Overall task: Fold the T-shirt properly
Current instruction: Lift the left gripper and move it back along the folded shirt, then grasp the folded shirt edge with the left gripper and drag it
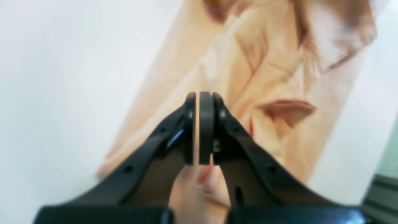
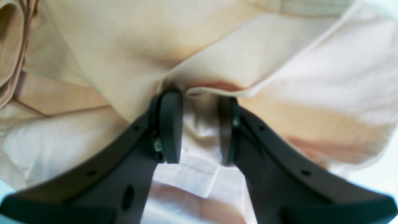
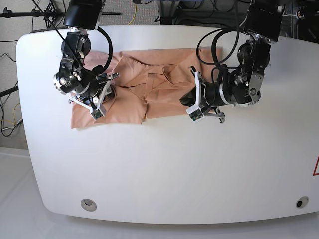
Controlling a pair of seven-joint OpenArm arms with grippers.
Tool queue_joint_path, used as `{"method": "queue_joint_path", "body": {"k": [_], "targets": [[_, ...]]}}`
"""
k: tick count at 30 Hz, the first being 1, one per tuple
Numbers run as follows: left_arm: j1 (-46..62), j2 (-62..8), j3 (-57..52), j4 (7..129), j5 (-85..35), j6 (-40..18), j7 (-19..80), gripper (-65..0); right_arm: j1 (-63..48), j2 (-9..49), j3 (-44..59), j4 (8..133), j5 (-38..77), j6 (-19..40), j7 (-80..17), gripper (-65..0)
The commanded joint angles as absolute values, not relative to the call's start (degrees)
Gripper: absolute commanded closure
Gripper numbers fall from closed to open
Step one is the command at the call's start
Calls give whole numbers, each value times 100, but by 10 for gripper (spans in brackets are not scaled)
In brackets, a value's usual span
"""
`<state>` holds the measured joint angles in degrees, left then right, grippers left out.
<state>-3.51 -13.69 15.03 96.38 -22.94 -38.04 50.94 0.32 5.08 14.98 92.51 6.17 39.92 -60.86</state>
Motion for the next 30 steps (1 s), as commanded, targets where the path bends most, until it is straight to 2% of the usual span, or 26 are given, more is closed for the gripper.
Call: {"method": "queue_joint_path", "body": {"k": [1, 16, 30], "targets": [[-440, -1384, 1354, 9671, -2328, -3777, 4919, -5, 93, 545, 1508, 9352, 602, 4000, -6092, -194], [-239, -1230, 1034, 9210, -2358, -3839, 4332, -1, 71, 556, 1524, 9323, 582, 4000, -6060, -194], [-353, -764, 1016, 8593, -2383, -3894, 4411, -3, 69, 541, 1503, 9325, 580, 4000, -6046, -194]]}}
